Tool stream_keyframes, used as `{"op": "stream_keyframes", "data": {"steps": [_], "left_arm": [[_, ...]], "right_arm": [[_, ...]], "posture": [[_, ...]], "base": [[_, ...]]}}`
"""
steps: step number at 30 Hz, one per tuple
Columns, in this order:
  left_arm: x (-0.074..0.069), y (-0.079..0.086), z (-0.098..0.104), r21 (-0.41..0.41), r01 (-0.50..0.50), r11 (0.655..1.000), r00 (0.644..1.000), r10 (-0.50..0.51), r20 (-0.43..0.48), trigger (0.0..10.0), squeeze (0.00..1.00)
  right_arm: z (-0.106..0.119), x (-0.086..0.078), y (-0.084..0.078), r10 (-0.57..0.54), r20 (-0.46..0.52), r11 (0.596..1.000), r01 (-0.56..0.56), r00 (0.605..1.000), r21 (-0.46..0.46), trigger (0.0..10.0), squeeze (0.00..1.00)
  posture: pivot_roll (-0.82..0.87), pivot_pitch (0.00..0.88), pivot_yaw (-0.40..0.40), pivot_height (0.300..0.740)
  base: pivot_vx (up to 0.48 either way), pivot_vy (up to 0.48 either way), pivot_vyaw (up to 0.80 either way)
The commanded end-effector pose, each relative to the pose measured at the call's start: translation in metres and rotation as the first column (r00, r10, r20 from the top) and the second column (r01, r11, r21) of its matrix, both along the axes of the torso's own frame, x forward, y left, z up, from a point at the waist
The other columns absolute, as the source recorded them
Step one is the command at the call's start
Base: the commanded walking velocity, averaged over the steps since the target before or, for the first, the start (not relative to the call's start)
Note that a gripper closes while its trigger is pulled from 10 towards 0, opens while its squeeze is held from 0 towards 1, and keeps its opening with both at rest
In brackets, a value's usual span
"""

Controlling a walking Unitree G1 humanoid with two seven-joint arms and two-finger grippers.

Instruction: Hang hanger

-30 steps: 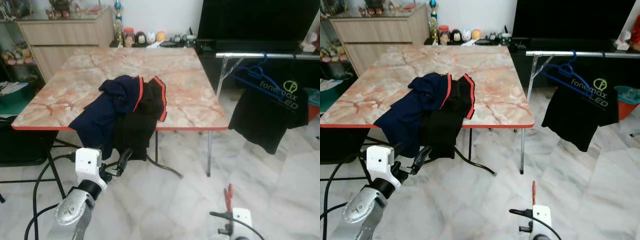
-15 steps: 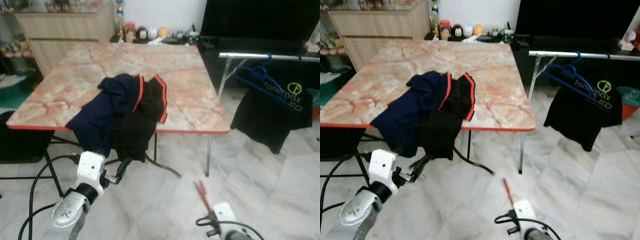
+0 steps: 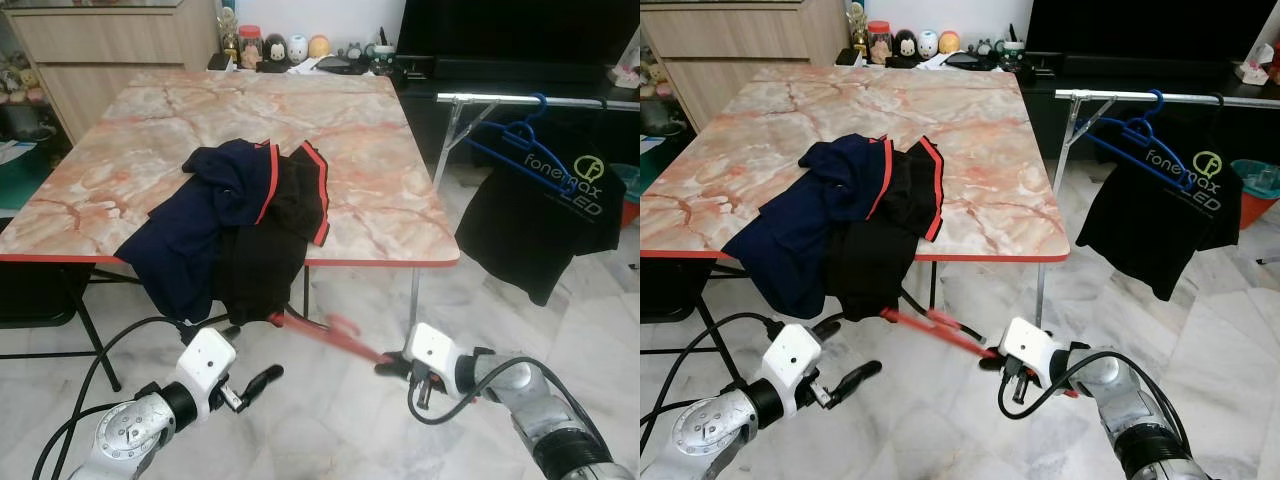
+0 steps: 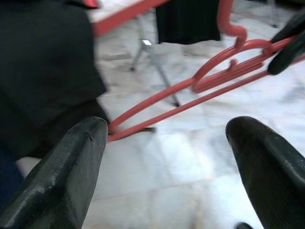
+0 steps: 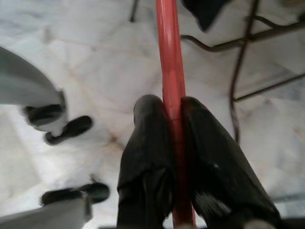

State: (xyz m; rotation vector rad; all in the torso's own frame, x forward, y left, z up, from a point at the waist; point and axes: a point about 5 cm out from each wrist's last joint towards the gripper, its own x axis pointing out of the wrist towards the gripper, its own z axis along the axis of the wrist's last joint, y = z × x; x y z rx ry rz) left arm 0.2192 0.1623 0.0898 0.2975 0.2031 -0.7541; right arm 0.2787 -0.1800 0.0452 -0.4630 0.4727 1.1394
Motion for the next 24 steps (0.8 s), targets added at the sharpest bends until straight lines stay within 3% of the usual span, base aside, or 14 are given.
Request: {"op": "stream_keyframes", "data": {"steps": [1,3,5,9,17,24], "left_arm": [[0.0,-0.002,0.0,-0.012,0.048,0.999,0.998,-0.049,-0.033,10.0,0.0],[0.002,-0.005,0.005,-0.035,0.106,0.994,0.993,-0.108,-0.043,10.0,0.0],[0.002,-0.006,0.008,-0.045,0.127,0.991,0.991,-0.129,-0.04,10.0,0.0],[0.0,-0.012,0.007,-0.033,0.238,0.971,0.967,-0.24,-0.087,10.0,0.0],[-0.001,-0.022,0.006,-0.043,0.358,0.933,0.921,-0.36,-0.15,10.0,0.0],[0.004,-0.026,0.002,-0.024,0.365,0.931,0.917,-0.364,-0.164,10.0,0.0]], "right_arm": [[0.013,-0.001,-0.002,0.058,-0.024,0.997,-0.057,0.998,0.053,10.0,0.0],[0.021,-0.009,-0.003,0.151,-0.09,0.986,-0.144,0.984,0.085,10.0,0.0],[0.02,-0.013,-0.007,0.186,-0.106,0.982,-0.181,0.977,0.053,10.0,0.0],[0.022,-0.023,-0.01,0.234,-0.174,0.971,-0.222,0.957,0.084,10.0,0.0],[0.031,-0.026,-0.003,0.271,-0.174,0.96,-0.254,0.947,0.116,10.0,0.0],[0.04,-0.023,0.005,0.289,-0.158,0.952,-0.265,0.944,0.155,10.0,0.0]], "posture": [[0.07,0.0,-0.056,0.74],[0.07,0.0,-0.058,0.74],[0.07,0.0,-0.058,0.74],[0.07,0.0,-0.059,0.74],[0.07,0.0,-0.06,0.74],[0.06,0.0,-0.065,0.74]], "base": [[0.0,0.0,0.0],[0.0,0.0,0.0],[0.0,0.0,0.0],[0.0,0.0,0.0],[0.0,0.0,0.0],[0.0,0.0,0.0]]}}
